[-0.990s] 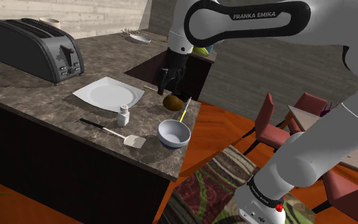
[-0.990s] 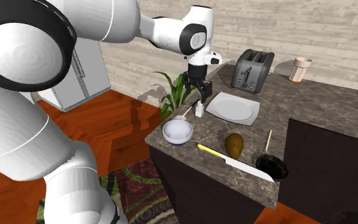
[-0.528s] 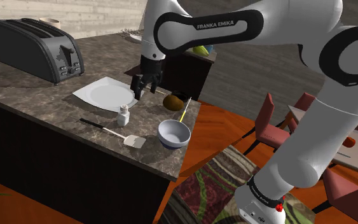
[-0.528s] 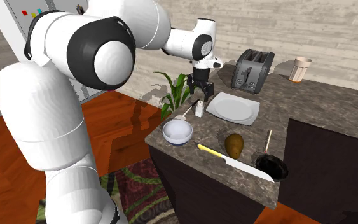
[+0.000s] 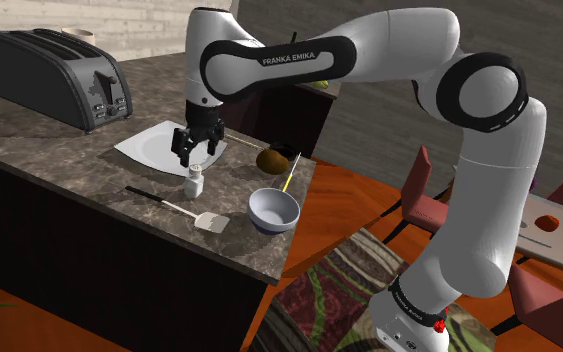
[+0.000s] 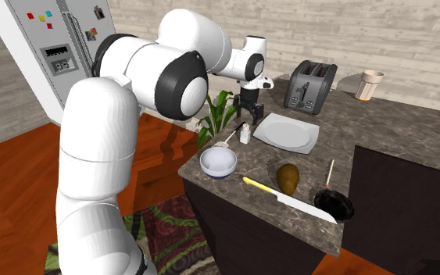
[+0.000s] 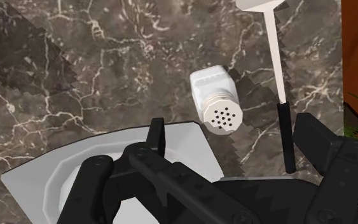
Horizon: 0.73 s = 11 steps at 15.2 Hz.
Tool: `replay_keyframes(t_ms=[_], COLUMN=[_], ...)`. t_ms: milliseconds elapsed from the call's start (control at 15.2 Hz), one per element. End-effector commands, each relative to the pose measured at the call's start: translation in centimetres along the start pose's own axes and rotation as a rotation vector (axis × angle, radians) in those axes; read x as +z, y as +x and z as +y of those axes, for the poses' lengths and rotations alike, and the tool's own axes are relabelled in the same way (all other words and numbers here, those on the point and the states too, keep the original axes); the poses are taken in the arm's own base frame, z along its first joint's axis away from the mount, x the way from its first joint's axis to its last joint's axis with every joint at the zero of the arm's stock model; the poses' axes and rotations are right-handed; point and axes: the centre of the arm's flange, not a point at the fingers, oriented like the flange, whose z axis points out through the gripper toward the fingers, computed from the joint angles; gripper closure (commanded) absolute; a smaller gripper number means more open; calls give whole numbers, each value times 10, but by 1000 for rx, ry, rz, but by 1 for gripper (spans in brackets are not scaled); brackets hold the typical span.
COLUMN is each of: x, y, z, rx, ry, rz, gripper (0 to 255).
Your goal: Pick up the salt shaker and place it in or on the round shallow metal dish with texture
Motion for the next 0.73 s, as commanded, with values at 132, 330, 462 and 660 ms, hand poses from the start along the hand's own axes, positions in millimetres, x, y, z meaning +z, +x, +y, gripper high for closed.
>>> replay_keyframes(t_ms=[132, 330, 462, 660], x=[20, 34, 34, 34], y=[1, 1, 1, 1], z=[-1, -1, -1, -1], rx=[0, 0, 0, 0], ry=[0, 0, 0, 0], rz=[0, 0, 0, 0], gripper=[0, 0, 0, 0])
